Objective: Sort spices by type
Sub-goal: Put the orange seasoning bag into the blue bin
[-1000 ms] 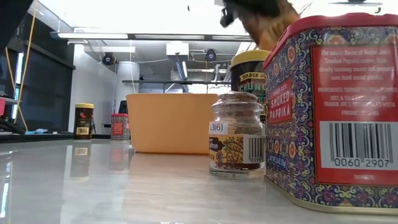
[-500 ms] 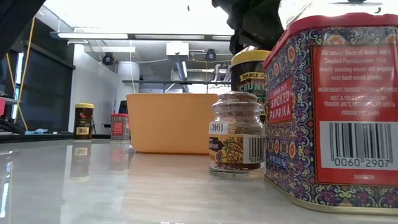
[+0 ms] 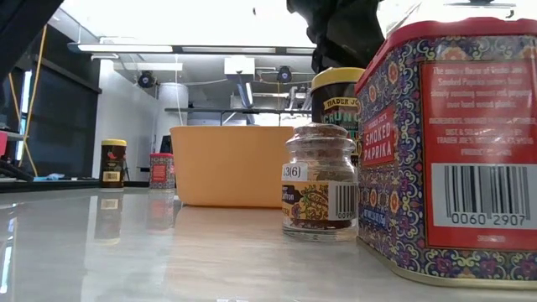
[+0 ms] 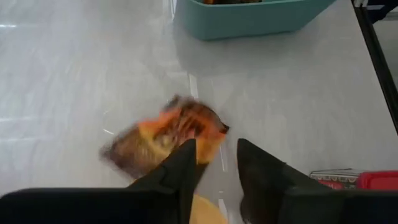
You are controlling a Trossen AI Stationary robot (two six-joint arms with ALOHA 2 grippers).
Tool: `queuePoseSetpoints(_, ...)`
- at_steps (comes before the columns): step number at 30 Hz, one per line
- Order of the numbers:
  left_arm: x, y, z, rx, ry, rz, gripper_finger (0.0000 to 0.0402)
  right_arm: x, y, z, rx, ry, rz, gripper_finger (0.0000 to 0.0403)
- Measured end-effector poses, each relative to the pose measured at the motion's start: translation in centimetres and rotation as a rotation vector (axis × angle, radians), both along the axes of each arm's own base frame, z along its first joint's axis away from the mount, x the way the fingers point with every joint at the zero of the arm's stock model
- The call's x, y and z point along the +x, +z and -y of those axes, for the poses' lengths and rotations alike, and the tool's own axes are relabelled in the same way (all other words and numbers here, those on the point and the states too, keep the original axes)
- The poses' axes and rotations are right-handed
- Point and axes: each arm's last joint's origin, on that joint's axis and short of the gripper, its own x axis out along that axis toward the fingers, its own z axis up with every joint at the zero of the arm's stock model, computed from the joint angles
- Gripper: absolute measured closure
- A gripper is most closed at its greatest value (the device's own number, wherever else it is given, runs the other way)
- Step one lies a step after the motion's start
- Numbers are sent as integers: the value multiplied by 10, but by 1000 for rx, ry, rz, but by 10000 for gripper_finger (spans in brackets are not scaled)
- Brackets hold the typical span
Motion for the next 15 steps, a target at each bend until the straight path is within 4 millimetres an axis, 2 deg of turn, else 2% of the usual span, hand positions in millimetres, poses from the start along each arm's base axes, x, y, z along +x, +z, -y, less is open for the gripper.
queuePoseSetpoints(2,-1,3,-4,-5,14,5,278,0,0,0,2,-1,4,260)
queuePoseSetpoints(5,-4,19,-11,-8,30,22,264,1,2,-1,16,-4,26,260)
queuePoseSetpoints(8,-14,48,-22,-10,50,40,258,2,5,-1,26,-27,58,260)
queuePoseSetpoints(12,-43,87,-37,-7,76,73,257,3,5,1,51,-52,60,260)
queuePoseSetpoints(15,-69,110,-43,-8,119,122,257,10,-5,8,95,-76,-30,260)
